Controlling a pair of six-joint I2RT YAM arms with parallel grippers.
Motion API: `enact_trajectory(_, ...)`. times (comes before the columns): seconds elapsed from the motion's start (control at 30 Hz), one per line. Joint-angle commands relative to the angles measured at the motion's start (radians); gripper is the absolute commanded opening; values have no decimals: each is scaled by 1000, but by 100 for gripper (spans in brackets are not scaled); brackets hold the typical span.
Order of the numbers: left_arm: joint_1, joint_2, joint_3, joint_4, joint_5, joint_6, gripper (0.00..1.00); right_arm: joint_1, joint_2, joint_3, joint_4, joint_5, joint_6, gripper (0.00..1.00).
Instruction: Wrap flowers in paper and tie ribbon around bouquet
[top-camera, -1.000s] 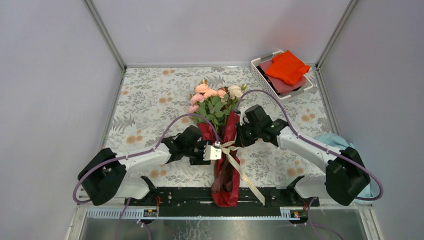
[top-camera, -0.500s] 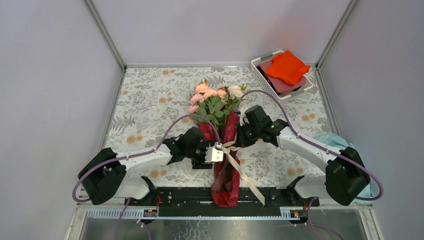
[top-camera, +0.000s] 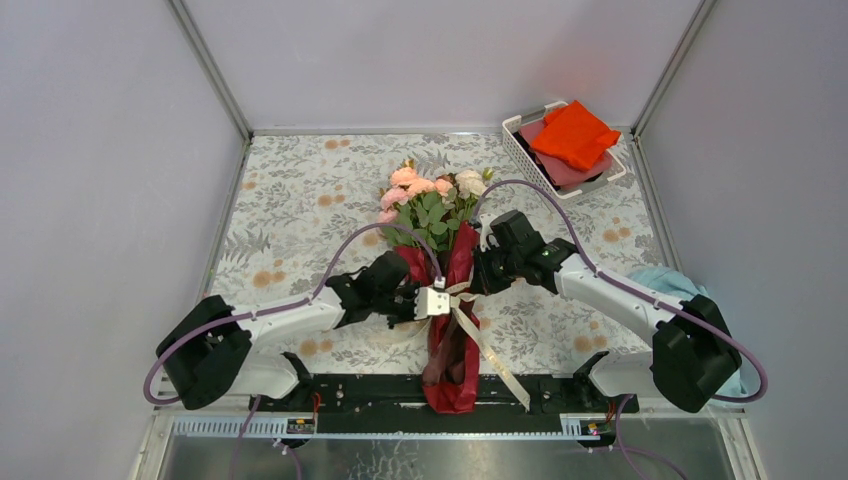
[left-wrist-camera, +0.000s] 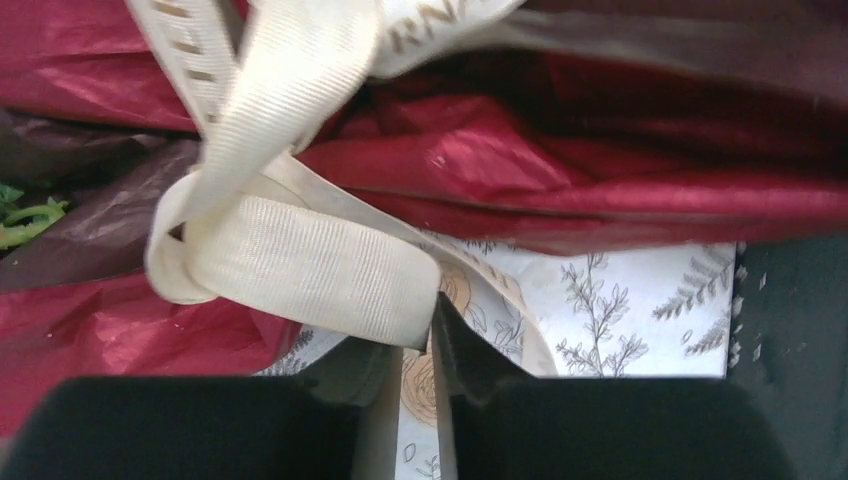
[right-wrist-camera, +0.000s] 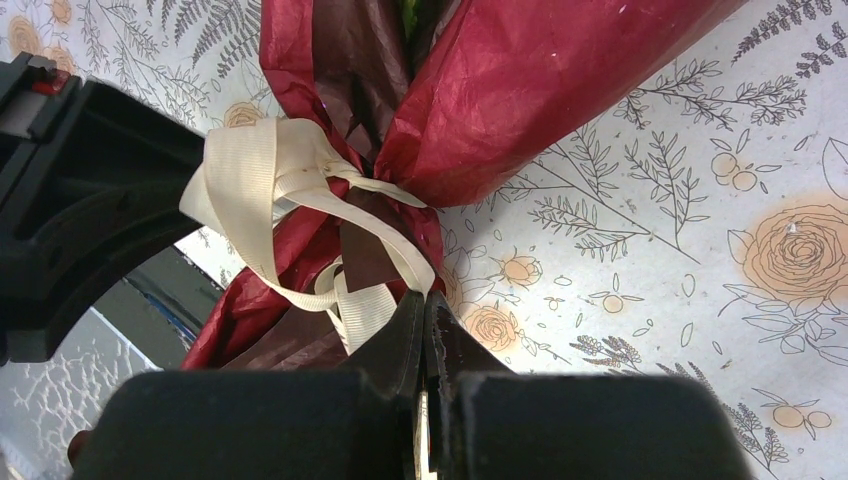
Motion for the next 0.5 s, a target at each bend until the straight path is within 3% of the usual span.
enact_trajectory(0.0, -6, -3, 53, 72, 9, -113, 11, -8, -37, 3, 22, 8, -6, 0)
enact_trajectory(0.07, -7, -11, 56, 53, 14, -118, 0, -11, -37, -2, 20, 13, -6, 0)
enact_trajectory(0.2, -7, -22, 32, 0, -40, -39, 0, -17, -48, -10, 5, 40, -1, 0)
enact_trajectory(0.47, 23, -38, -64, 17, -245, 348, 0, -75, -119, -82, -27, 98, 39, 0)
